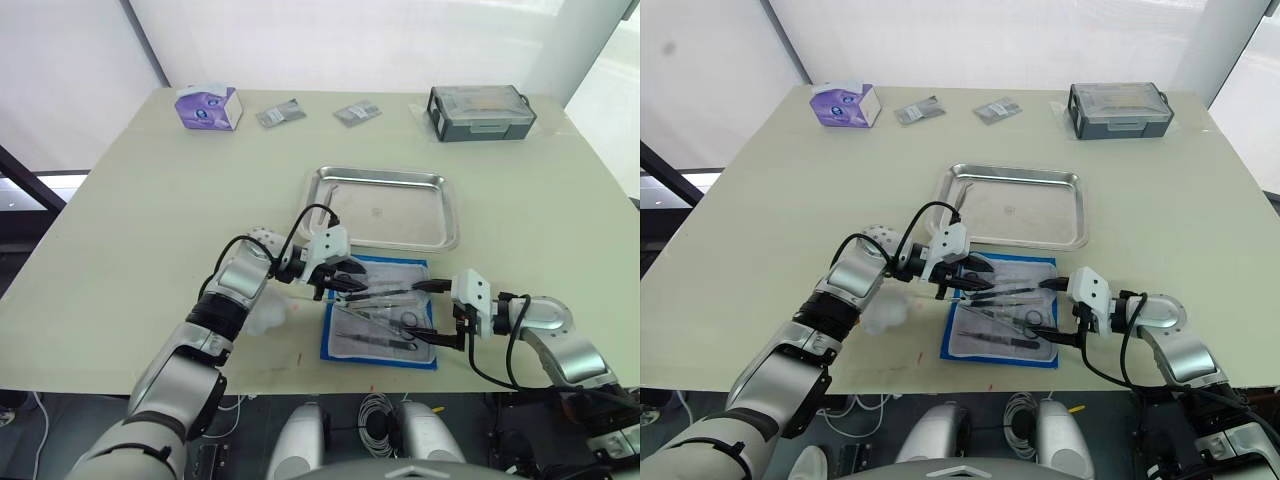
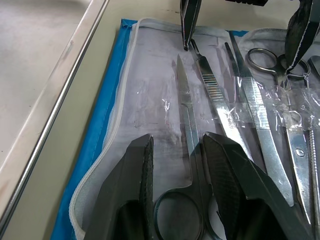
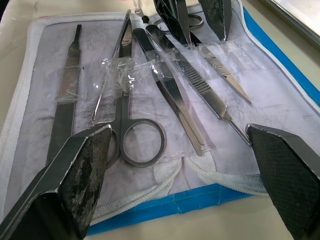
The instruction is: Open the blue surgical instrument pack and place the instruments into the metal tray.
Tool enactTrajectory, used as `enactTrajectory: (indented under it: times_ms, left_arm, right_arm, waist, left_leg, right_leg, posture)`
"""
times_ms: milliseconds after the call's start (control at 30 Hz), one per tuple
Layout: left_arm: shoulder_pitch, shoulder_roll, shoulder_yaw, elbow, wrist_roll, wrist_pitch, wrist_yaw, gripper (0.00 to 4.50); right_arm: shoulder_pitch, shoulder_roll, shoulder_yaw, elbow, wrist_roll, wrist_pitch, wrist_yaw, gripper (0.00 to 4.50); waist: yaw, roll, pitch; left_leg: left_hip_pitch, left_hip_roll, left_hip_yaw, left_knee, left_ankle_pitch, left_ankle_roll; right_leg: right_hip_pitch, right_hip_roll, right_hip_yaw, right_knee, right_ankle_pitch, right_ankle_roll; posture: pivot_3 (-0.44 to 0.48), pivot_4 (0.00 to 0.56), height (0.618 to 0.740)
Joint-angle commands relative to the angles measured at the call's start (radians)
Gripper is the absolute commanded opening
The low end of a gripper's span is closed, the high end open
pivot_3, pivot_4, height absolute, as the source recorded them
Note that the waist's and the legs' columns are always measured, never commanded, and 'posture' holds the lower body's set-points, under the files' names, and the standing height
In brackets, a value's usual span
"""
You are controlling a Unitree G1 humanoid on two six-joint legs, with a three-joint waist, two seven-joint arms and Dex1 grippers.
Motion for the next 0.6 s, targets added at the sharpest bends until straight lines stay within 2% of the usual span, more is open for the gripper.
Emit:
enactTrajectory:
  times_ms: [33, 200, 333, 600]
  left_arm:
    - [0.017, 0.001, -0.007, -0.018, 0.006, -0.002, -0.016, 1.67]
    - [0.027, -0.003, -0.011, 0.007, 0.011, -0.019, -0.021, 1.67]
    - [0.023, -0.003, -0.021, 0.031, 0.023, -0.031, -0.033, 0.03]
    - [0.015, -0.004, -0.018, 0.024, 0.023, -0.019, -0.035, 0.03]
  right_arm:
    - [0.060, -0.023, 0.063, 0.071, -0.079, 0.059, 0.002, 4.50]
    - [0.057, -0.022, 0.064, 0.073, -0.078, 0.059, 0.004, 4.50]
    - [0.056, -0.020, 0.066, 0.075, -0.079, 0.059, 0.004, 4.50]
    - [0.056, -0.016, 0.067, 0.076, -0.079, 0.060, 0.002, 4.50]
  waist:
    - [0.000, 0.000, 0.000]
    - [0.000, 0.000, 0.000]
    - [0.000, 0.000, 0.000]
    - [0.000, 0.000, -0.001]
  left_leg:
    - [0.000, 0.000, 0.000, 0.000, 0.000, 0.000]
    - [0.000, 0.000, 0.000, 0.000, 0.000, 0.000]
    - [0.000, 0.000, 0.000, 0.000, 0.000, 0.000]
    - [0.000, 0.000, 0.000, 0.000, 0.000, 0.000]
  right_leg:
    - [0.000, 0.000, 0.000, 0.000, 0.000, 0.000]
    - [0.000, 0.000, 0.000, 0.000, 0.000, 0.000]
    - [0.000, 0.000, 0.000, 0.000, 0.000, 0.000]
    - [0.000, 0.000, 0.000, 0.000, 0.000, 0.000]
  posture:
    - [0.000, 0.150, 0.740]
    - [0.000, 0.150, 0.740]
    - [0.000, 0.150, 0.740]
    - [0.000, 0.150, 0.740]
